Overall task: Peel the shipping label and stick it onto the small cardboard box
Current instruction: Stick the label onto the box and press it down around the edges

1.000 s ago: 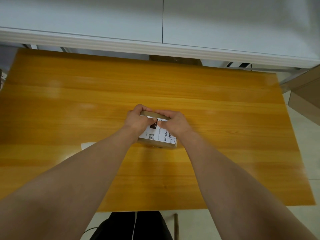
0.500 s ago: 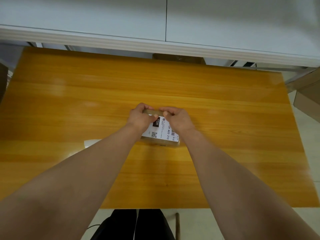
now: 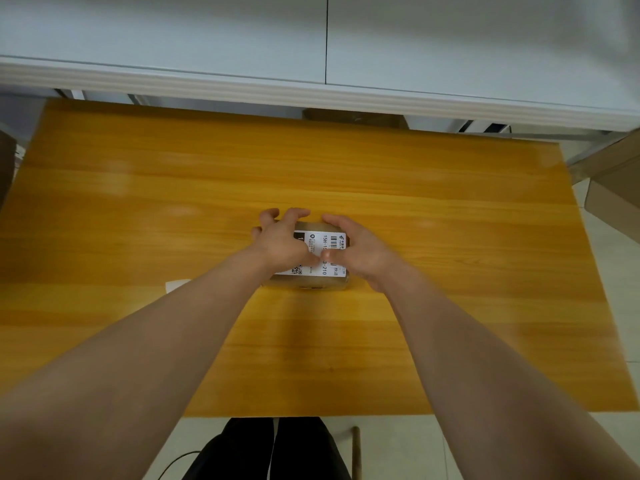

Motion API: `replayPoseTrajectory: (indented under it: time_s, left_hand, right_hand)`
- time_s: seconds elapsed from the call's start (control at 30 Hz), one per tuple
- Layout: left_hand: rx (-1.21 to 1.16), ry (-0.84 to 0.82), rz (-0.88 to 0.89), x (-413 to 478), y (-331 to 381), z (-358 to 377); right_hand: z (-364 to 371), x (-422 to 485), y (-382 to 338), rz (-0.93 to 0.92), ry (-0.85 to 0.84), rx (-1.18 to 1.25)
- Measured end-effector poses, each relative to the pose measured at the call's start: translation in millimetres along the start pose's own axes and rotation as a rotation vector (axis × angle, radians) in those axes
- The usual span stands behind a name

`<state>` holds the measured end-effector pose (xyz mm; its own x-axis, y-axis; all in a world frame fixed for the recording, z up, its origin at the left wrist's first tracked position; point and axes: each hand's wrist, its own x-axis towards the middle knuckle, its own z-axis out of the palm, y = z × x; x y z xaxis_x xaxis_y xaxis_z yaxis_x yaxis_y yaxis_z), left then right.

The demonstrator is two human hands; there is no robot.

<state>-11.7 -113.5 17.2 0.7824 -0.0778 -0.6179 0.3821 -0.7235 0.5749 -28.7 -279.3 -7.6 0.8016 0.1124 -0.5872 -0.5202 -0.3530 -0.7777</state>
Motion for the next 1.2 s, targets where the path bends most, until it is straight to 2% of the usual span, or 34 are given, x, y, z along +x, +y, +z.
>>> replayPoseTrajectory:
  time_s: [0.23, 0.5, 0.77, 1.03, 1.2]
  left_hand:
    - [-0.006, 0.034, 0.016, -3, 0, 1]
    - [-0.106, 0.063, -0.06, 2, 3, 6]
    - [-0.162, 0.161, -0.127, 8, 9, 13]
    - [-0.182, 0.24, -0.249, 9, 14, 24]
    - [-0.187, 0.265, -0.287, 7, 17, 27]
  right_hand:
    - [7, -3, -3, -0.046, 0.064, -0.129]
    - [14, 1, -3, -0.023, 0.115, -0.028]
    - [19, 0, -7, 0.016, 0.207, 0.129]
    - [25, 6, -9, 0.017, 0.341, 0.175]
    - [26, 8, -10, 0.02, 0.349, 0.183]
